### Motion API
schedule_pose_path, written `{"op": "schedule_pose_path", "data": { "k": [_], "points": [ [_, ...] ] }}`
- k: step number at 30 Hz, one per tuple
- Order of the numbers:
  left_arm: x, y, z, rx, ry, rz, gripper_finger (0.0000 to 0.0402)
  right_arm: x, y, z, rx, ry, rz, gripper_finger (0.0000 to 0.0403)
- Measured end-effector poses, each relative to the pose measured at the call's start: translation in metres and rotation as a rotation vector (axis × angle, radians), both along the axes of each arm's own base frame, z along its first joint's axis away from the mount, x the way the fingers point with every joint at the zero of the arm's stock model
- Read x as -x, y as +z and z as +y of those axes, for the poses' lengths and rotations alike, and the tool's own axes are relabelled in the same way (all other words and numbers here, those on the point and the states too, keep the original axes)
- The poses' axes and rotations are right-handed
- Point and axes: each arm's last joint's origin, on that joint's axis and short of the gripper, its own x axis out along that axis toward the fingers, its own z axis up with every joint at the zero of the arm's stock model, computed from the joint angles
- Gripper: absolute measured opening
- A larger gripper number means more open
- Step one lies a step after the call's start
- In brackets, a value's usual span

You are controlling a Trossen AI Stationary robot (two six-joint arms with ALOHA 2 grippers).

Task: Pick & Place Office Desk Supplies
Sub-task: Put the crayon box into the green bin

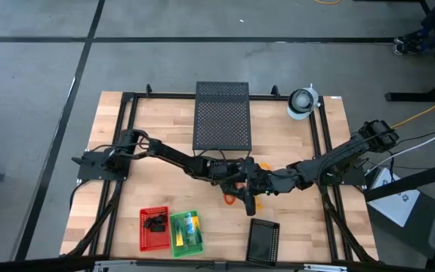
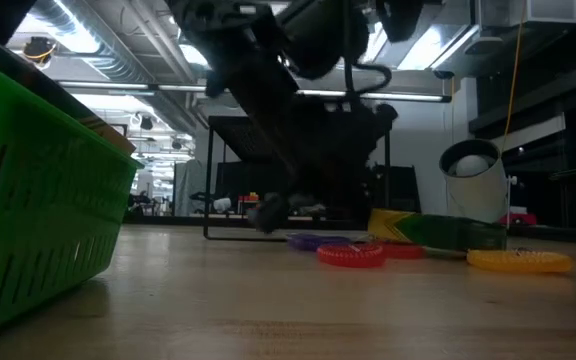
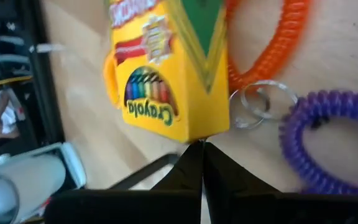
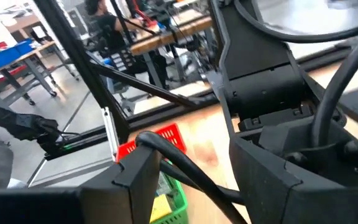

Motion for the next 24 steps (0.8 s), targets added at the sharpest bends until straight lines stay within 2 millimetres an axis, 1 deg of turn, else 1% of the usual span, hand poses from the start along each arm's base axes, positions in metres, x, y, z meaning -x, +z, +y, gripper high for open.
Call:
{"op": "schedule_pose_path", "data": {
  "k": [3,6,11,16,19,22,24],
  "points": [
    [0.005,0.013,-0.004,-0.036,0.027,0.000,0.0002,0.002,0.003,0.004,0.039,0.028,-0.028,0.0196],
    [0.008,0.022,-0.012,-0.055,0.030,-0.006,0.0001,0.003,0.006,0.008,0.064,0.101,-0.053,0.0196],
    [0.011,0.026,-0.029,-0.136,0.032,-0.001,0.0001,0.003,0.008,0.012,0.052,0.192,-0.074,0.0196],
    [0.014,0.027,-0.042,-0.226,0.040,0.008,0.0001,0.003,0.009,0.012,0.046,0.201,-0.084,0.0196],
    [0.018,0.034,-0.048,-0.256,0.049,0.004,0.0001,0.003,0.010,0.013,0.038,0.221,-0.098,0.0196],
    [0.023,0.046,-0.053,-0.250,0.058,-0.018,0.0001,0.004,0.014,0.015,0.031,0.264,-0.137,0.0196],
    [0.026,0.058,-0.056,-0.242,0.071,-0.054,0.0001,0.005,0.017,0.017,0.034,0.288,-0.176,0.0196]
  ]
}}
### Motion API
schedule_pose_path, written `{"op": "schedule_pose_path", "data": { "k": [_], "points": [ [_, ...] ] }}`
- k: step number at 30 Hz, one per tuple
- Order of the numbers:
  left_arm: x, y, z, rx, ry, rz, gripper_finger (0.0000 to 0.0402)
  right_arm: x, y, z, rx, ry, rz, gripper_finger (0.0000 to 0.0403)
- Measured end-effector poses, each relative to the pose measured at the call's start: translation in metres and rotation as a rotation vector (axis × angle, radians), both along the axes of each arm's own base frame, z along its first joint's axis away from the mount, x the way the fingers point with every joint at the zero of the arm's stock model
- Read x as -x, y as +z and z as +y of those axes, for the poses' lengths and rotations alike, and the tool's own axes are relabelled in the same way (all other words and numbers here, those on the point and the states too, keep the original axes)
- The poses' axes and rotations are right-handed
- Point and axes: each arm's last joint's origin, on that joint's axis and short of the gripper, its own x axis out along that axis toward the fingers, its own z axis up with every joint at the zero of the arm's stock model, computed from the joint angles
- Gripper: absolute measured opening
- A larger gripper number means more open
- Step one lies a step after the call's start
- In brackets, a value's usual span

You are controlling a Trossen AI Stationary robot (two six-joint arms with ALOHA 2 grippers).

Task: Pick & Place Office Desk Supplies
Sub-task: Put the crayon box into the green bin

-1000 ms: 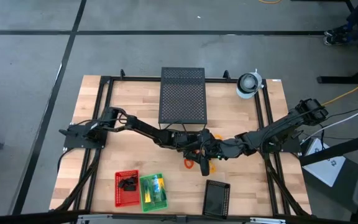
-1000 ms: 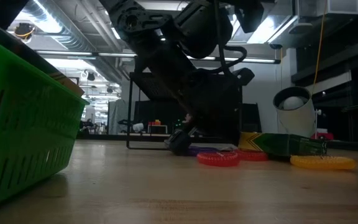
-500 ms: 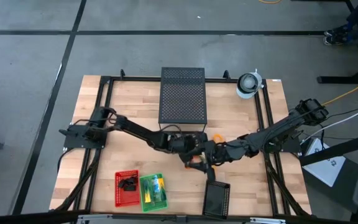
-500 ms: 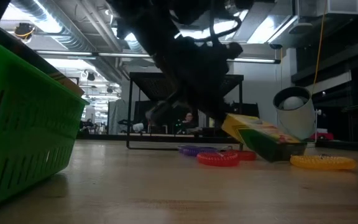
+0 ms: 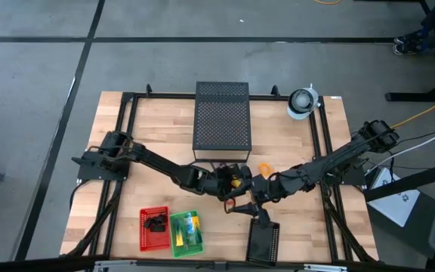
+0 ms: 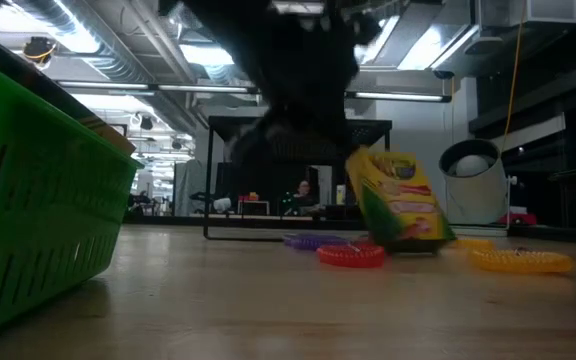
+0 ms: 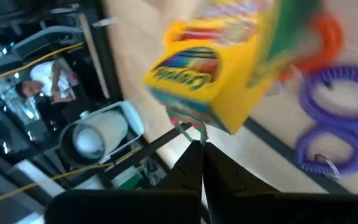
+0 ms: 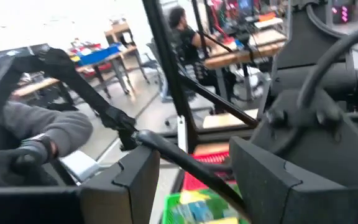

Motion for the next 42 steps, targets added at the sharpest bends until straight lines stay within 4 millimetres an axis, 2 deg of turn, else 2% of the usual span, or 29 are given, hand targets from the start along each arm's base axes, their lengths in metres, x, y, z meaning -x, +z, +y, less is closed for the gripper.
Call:
{"op": "schedule_pose_path", "data": {
  "k": [10,18,22,28,33,39,42],
  "points": [
    [0.032,0.063,-0.023,-0.005,0.002,-0.131,0.0001,0.003,0.009,0.007,0.052,0.025,-0.072,0.0196],
    [0.059,0.093,-0.041,-0.076,0.008,-0.173,0.0001,0.002,0.012,0.008,0.049,0.022,-0.082,0.0196],
    [0.074,0.109,-0.045,-0.060,0.022,-0.215,0.0001,0.002,0.012,0.007,0.089,0.006,-0.095,0.0196],
    [0.110,0.141,-0.048,0.116,0.057,-0.332,0.0001,0.001,0.012,0.006,0.142,-0.009,-0.112,0.0196],
    [0.146,0.165,-0.047,0.256,0.090,-0.427,0.0001,-0.003,0.010,-0.002,0.202,-0.095,-0.094,0.0196],
    [0.179,0.185,-0.052,0.387,0.041,-0.479,0.0001,-0.010,0.007,-0.016,0.211,-0.151,-0.059,0.0196],
    [0.190,0.192,-0.057,0.416,0.017,-0.507,0.0001,-0.014,0.007,-0.024,0.187,-0.156,-0.053,0.0196]
  ]
}}
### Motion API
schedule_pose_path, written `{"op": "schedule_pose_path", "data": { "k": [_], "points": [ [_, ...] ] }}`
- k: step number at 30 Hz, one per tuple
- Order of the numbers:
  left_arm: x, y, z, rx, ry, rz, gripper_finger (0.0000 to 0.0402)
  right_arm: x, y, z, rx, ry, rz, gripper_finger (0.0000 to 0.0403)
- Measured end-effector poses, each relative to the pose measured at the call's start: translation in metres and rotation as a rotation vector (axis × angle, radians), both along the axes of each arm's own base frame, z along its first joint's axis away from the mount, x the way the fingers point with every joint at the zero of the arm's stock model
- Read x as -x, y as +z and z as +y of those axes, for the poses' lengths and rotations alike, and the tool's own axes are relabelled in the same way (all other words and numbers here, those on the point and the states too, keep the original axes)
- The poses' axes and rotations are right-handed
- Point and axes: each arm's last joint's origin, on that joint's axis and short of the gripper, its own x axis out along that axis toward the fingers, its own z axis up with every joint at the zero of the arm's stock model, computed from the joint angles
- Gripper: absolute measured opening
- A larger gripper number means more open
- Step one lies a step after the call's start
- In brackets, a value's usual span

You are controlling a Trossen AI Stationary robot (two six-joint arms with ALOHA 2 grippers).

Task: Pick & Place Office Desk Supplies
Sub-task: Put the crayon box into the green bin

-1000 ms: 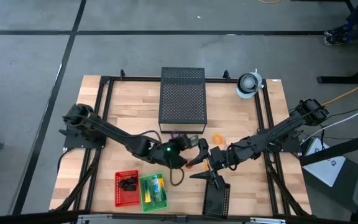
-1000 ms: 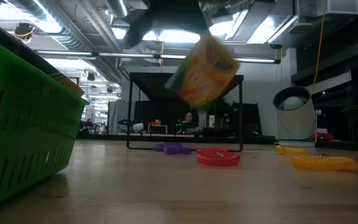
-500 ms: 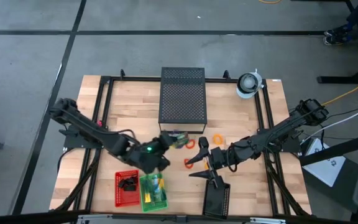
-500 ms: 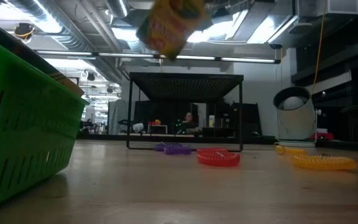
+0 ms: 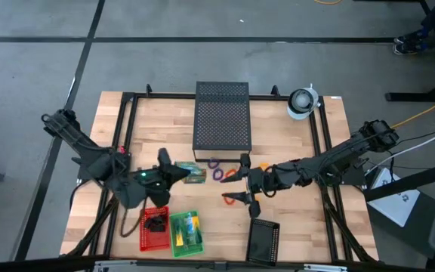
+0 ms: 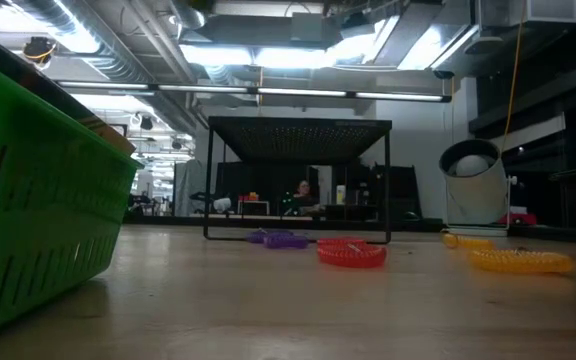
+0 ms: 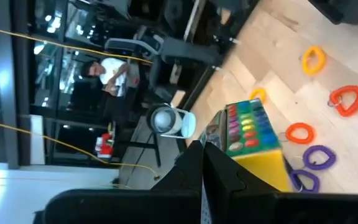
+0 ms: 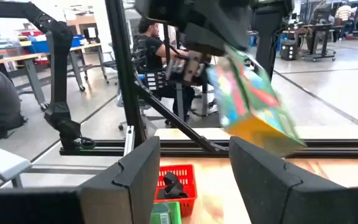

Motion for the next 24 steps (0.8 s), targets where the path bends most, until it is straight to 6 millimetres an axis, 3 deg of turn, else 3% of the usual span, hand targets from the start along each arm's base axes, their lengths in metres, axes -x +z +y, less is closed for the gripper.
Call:
{"op": "schedule_pose_path", "data": {
  "k": [8,13,18,24],
  "points": [
    [0.010,0.006,-0.012,-0.010,-0.041,-0.038,0.0001,-0.013,-0.007,-0.011,0.058,-0.008,-0.036,0.0196],
    [0.009,0.012,-0.016,-0.026,-0.065,-0.084,0.0001,-0.037,-0.019,-0.004,0.179,0.020,-0.050,0.0201],
    [0.008,0.017,-0.017,-0.046,-0.076,-0.110,0.0001,-0.059,-0.015,-0.001,0.197,0.019,-0.073,0.0214],
    [0.007,0.017,-0.016,-0.045,-0.074,-0.112,0.0001,-0.065,-0.011,0.002,0.222,0.039,-0.092,0.0217]
  ]
}}
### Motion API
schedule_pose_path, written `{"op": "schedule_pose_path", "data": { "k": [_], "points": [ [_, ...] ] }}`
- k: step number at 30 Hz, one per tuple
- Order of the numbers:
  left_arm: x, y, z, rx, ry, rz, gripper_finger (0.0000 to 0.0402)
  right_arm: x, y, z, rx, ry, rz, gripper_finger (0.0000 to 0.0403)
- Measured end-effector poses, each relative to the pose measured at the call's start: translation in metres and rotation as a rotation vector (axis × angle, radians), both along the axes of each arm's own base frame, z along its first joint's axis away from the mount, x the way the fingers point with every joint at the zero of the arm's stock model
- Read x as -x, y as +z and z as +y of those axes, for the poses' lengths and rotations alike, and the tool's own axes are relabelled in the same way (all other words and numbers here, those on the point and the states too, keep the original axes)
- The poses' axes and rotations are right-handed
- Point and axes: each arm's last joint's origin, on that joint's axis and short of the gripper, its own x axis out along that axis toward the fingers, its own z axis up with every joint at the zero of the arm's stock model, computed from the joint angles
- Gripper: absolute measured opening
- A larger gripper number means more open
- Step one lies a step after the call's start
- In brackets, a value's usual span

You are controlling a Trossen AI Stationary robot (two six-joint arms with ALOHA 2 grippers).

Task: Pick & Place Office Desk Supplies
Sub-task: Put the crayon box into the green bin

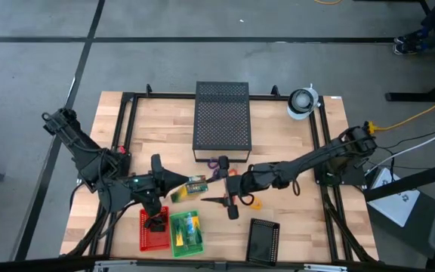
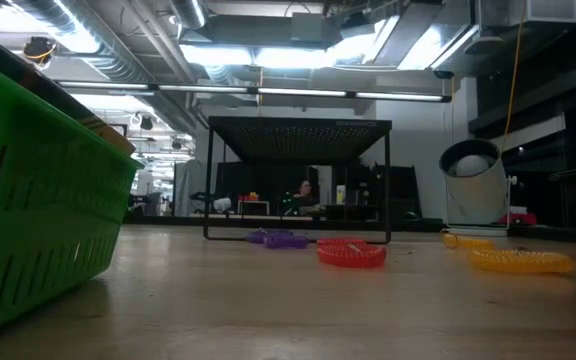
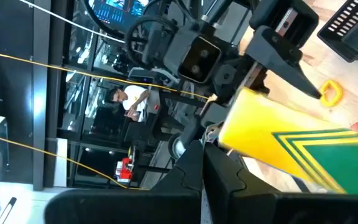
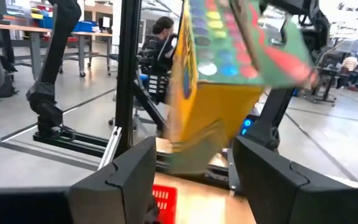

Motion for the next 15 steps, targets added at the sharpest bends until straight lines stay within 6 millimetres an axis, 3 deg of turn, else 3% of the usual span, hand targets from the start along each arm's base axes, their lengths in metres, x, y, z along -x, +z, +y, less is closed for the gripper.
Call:
{"op": "schedule_pose_path", "data": {
  "k": [15],
  "points": [
    [-0.0019,0.0017,-0.0009,0.025,-0.053,-0.007,0.0001,-0.0004,0.0025,-0.0013,-0.004,-0.014,-0.018,0.0217]
  ]
}}
